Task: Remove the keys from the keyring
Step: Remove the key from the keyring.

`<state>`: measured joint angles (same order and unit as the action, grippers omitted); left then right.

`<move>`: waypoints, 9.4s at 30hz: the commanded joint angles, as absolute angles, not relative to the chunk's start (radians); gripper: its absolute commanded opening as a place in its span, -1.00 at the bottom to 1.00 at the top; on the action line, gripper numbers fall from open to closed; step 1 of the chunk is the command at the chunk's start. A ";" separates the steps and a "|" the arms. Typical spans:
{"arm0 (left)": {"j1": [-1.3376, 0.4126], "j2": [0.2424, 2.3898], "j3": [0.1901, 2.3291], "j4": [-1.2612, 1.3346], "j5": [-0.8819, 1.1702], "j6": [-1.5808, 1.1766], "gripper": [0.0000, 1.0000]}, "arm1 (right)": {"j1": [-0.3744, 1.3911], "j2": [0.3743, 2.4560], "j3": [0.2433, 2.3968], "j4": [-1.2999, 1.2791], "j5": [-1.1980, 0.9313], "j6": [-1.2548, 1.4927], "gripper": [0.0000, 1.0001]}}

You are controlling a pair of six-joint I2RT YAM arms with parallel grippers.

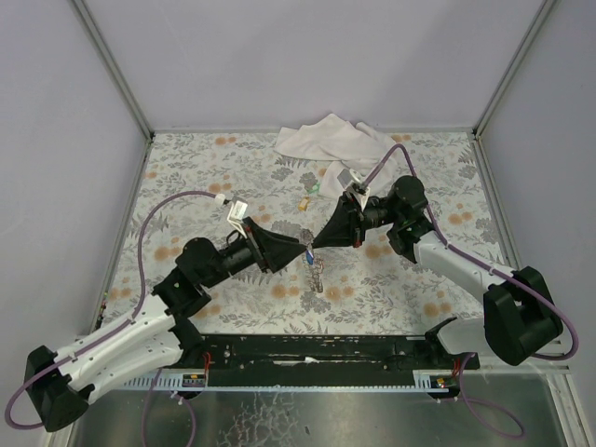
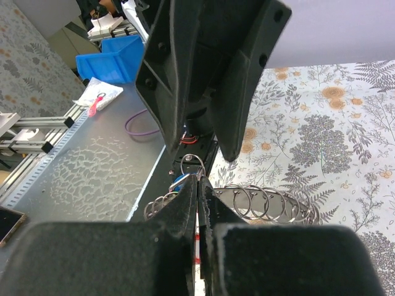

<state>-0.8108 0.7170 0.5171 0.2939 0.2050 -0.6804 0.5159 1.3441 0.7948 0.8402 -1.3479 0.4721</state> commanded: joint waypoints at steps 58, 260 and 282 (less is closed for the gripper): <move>-0.780 0.874 0.449 0.357 0.326 -0.998 -0.66 | 0.495 1.339 0.769 1.015 -1.312 0.559 -1.00; -0.670 0.722 0.635 0.073 0.239 -0.846 -0.07 | 0.499 1.334 0.836 0.693 -1.367 0.298 -1.00; -0.800 0.830 0.661 0.095 0.173 -1.037 -0.16 | 0.497 1.334 0.865 0.538 -1.353 0.183 -1.00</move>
